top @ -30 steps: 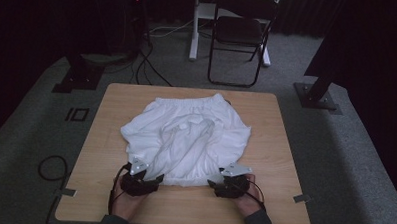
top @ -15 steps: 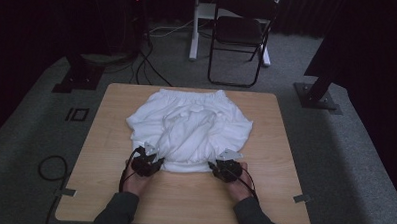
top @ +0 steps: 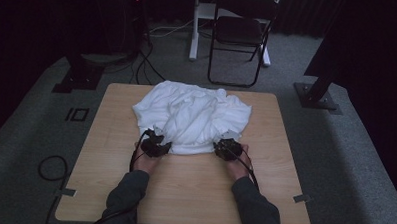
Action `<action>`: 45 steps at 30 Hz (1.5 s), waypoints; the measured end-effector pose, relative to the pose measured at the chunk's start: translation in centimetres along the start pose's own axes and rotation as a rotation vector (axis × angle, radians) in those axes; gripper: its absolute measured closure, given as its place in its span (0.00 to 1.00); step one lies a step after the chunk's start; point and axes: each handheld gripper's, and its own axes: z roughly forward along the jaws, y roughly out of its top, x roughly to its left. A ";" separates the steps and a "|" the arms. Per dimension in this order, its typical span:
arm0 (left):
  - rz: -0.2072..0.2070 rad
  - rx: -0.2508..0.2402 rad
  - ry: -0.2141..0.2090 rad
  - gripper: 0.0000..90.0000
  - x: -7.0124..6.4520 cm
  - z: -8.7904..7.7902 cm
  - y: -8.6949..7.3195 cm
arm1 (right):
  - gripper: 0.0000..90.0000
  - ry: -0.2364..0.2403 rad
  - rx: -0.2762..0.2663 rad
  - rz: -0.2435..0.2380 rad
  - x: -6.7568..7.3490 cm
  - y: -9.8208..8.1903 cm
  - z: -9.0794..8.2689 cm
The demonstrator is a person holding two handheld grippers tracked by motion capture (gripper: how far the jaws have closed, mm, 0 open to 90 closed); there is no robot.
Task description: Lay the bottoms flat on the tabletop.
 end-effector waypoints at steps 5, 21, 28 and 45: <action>-0.023 0.005 0.039 0.94 0.4 -0.4 -0.3 | 0.78 0.031 -0.004 0.099 0.1 1.0 1.4; -0.222 -0.069 0.127 0.94 4.5 -5.3 -6.5 | 0.82 0.211 0.003 -0.074 5.7 4.5 3.9; -0.180 -0.070 0.069 0.93 2.5 -2.3 -3.4 | 0.92 0.096 0.037 -0.028 2.8 4.1 3.6; -0.091 -0.036 0.038 0.89 0.0 1.6 1.3 | 0.93 0.015 0.028 0.136 -2.1 0.4 0.7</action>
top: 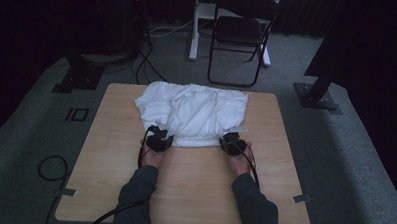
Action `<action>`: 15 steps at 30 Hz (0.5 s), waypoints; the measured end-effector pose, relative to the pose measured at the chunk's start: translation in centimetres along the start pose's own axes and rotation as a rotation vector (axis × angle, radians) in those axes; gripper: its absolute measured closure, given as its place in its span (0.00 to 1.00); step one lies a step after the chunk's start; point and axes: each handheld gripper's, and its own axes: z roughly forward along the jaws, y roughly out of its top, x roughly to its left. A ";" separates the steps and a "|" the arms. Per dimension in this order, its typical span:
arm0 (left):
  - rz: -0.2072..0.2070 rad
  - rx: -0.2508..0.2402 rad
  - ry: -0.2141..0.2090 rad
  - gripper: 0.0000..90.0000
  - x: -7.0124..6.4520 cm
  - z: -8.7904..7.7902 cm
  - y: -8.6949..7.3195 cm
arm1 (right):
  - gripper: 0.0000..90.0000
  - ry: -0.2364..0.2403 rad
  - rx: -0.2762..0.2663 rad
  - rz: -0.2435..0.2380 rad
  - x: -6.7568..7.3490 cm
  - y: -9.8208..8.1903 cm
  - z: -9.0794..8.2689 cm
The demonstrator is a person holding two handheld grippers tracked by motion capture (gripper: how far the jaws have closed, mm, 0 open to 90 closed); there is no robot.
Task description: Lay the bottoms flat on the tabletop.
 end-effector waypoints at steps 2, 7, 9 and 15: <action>-0.016 0.008 -0.015 0.88 0.3 -0.1 0.1 | 0.92 0.020 0.006 -0.017 0.1 0.1 -0.1; -0.032 -0.026 -0.075 0.73 1.1 -1.5 0.4 | 0.79 0.044 -0.011 -0.012 -0.4 0.6 -0.6; -0.041 -0.043 -0.092 0.70 1.5 -2.1 0.7 | 0.68 0.052 -0.023 -0.003 -0.8 1.0 -0.8; -0.035 -0.112 -0.106 0.61 1.5 -3.0 1.6 | 0.57 0.072 -0.070 0.019 -1.5 2.4 -1.3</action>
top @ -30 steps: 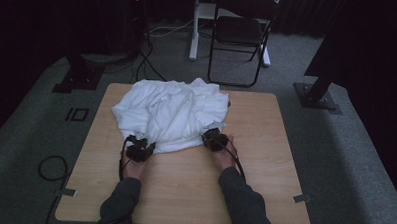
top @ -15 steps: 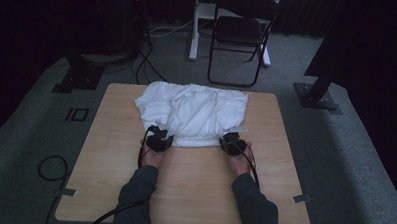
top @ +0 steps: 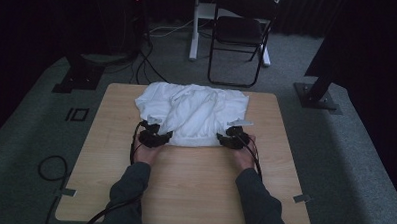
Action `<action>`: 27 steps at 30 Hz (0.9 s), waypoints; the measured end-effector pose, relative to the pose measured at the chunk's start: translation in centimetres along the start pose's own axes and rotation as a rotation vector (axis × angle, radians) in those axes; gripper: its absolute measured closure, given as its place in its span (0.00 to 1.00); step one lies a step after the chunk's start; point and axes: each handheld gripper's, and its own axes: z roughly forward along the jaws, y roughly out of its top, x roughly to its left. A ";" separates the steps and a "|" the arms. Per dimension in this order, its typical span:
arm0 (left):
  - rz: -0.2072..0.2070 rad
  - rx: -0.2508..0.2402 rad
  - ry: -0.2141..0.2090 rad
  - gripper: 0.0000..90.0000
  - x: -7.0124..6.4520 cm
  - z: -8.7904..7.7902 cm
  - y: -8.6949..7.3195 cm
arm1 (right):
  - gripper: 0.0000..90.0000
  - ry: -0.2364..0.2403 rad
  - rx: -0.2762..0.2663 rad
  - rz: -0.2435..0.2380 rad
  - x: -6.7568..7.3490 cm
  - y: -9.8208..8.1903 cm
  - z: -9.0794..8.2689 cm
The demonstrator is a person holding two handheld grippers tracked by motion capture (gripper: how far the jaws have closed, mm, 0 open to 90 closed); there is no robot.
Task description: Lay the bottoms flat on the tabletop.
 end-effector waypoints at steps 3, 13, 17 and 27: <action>-0.009 -0.026 0.004 0.58 0.0 0.2 0.9 | 0.54 0.021 -0.030 0.024 -0.1 1.2 0.3; -0.011 -0.010 0.000 0.96 -0.3 -0.3 2.1 | 1.00 -0.004 0.034 0.032 0.4 2.2 1.3; -0.007 -0.055 -0.018 0.97 0.1 -2.5 2.1 | 1.00 -0.009 -0.005 0.022 0.1 2.1 -0.3; 0.027 -0.052 -0.029 0.95 0.1 -5.2 -1.2 | 1.00 0.034 -0.037 -0.018 0.2 -1.1 -4.0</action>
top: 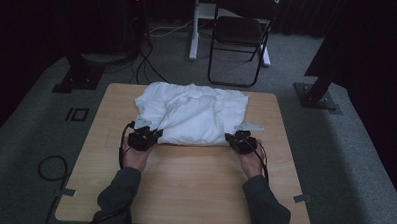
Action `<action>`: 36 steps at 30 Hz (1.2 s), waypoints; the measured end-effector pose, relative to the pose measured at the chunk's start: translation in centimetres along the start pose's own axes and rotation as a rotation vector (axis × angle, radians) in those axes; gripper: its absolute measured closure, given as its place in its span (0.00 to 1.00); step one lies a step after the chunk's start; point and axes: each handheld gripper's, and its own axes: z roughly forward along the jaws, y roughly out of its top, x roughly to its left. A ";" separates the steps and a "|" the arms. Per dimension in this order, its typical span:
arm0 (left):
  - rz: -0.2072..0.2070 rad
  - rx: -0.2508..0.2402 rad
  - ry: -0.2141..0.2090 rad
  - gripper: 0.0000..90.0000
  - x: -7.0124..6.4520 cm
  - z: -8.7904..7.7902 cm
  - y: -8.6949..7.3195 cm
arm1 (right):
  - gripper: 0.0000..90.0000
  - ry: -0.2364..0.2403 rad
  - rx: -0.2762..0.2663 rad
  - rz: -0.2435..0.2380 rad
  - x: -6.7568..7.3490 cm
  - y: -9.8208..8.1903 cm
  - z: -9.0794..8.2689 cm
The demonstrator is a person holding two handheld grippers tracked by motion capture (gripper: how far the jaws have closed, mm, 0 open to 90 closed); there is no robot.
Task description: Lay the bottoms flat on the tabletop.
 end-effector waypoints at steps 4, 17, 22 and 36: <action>0.006 0.089 0.003 0.95 0.1 1.1 -2.7 | 1.00 -0.001 0.068 -0.037 0.6 -2.4 0.2; -0.043 0.007 -0.025 0.57 0.9 0.8 -0.3 | 0.68 0.011 0.020 -0.021 0.9 0.4 1.5; -0.056 -0.006 -0.021 0.49 0.9 2.3 1.6 | 0.59 0.045 -0.005 0.063 0.3 2.3 3.3; -0.098 0.022 -0.004 0.97 0.5 4.8 3.3 | 0.98 0.051 0.063 0.166 0.2 4.0 6.2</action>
